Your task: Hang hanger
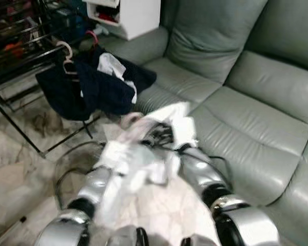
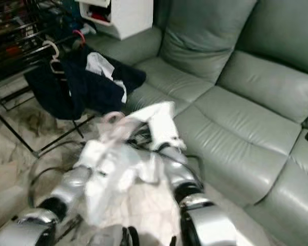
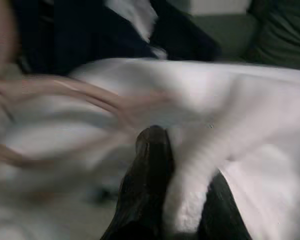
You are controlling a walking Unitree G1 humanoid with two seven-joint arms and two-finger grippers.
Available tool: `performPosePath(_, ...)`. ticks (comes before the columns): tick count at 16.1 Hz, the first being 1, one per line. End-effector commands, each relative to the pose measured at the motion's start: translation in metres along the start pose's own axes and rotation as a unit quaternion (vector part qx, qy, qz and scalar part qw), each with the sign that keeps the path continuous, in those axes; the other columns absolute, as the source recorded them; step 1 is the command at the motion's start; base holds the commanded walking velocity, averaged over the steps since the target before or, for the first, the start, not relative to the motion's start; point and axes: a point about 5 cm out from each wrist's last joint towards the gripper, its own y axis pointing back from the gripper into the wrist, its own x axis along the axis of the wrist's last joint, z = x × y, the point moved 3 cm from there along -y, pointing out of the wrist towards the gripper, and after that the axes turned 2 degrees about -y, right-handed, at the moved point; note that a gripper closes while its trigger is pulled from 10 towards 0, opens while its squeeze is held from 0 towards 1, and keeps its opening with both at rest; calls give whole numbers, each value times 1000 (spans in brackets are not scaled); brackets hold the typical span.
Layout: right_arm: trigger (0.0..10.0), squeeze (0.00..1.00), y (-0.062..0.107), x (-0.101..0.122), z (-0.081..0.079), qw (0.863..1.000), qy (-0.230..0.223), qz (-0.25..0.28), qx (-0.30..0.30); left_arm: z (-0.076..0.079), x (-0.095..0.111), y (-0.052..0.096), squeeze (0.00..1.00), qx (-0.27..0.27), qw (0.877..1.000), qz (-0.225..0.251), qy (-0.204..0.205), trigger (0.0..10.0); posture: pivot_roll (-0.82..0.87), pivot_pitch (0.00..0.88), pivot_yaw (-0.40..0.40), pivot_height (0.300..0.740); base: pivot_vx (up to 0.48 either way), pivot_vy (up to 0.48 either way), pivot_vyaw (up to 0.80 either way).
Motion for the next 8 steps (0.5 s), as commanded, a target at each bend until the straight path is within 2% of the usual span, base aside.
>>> performPosePath(1, 0, 0, -4, 9, -10, 999, 22, 14, 25, 1, 16, -2, 0, -11, 999, 35, -29, 10000, -42, 0, 75, 740, 0, 0, 0)
performPosePath(2, 0, 0, -4, 6, -5, 1000, 20, 3, 8, 7, 15, -1, 0, -25, 998, 38, -52, 10000, -39, 0, 79, 740, 0, 0, 0)
performPosePath(4, 0, 0, -2, -2, 15, 999, 17, -25, -32, 6, 9, 1, 0, -30, 994, 38, -101, 10000, -36, 0, 82, 740, 0, 0, 0)
performPosePath(7, 0, 0, 0, -4, 12, 999, 30, -24, -24, 7, -1, 4, 0, -37, 985, 27, -164, 10000, -41, 0, 87, 740, 0, 0, 0)
performPosePath(8, 0, 0, 1, -8, 9, 999, 27, -27, -19, 5, -4, 4, 0, -34, 986, 22, -160, 10000, -39, 0, 85, 740, 0, 0, 0)
